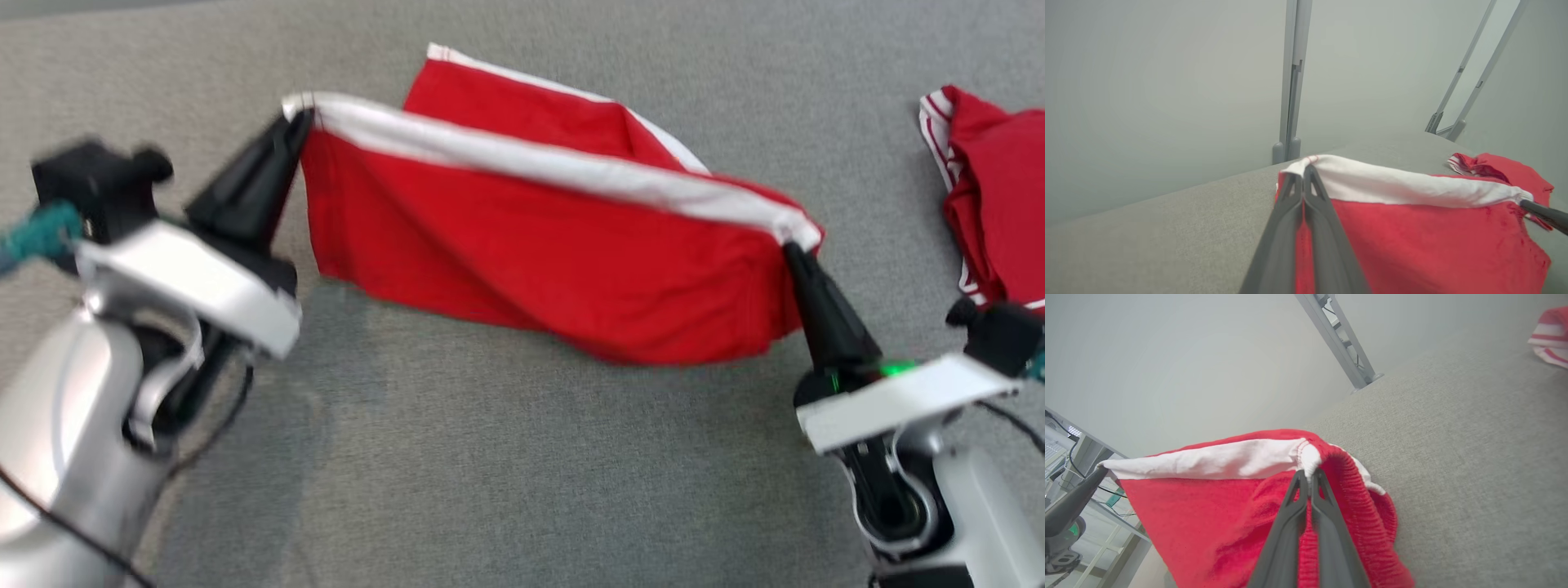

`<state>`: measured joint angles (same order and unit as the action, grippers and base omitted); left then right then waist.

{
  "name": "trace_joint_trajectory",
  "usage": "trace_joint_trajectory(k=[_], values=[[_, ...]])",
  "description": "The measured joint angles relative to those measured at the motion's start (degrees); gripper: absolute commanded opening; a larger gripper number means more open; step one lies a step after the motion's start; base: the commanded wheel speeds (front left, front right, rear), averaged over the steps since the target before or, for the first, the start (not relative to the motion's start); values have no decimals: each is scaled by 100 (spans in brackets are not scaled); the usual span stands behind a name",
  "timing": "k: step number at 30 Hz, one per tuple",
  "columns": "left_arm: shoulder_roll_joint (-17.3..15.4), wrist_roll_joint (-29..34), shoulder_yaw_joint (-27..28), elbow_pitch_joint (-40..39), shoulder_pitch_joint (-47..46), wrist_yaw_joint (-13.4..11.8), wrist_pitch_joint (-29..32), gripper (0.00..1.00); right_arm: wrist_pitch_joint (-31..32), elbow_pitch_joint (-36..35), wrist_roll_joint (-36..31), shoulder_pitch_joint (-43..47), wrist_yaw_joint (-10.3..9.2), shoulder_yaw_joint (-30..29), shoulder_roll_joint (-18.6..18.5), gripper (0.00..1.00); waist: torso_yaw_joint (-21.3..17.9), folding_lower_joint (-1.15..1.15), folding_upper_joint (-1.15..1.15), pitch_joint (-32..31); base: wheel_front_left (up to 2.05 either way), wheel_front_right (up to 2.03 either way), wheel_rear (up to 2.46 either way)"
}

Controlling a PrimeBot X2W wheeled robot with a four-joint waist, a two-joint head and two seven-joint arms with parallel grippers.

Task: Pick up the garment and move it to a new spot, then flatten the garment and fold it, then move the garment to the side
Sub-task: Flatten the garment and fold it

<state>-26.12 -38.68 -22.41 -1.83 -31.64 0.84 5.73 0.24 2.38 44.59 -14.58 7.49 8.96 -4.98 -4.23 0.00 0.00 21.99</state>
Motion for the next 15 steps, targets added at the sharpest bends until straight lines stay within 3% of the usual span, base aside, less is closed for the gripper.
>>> trace_joint_trajectory(k=[7,15], values=[[345,104,-307,2106,-1670,523,-243,0,-396,911,-9,-1045,0,187,180,0,-301,0,0,500,0,0,0],[630,46,-703,3863,-2596,643,-612,0,-731,1503,242,-1588,0,537,210,0,-637,0,0,781,0,0,0]])
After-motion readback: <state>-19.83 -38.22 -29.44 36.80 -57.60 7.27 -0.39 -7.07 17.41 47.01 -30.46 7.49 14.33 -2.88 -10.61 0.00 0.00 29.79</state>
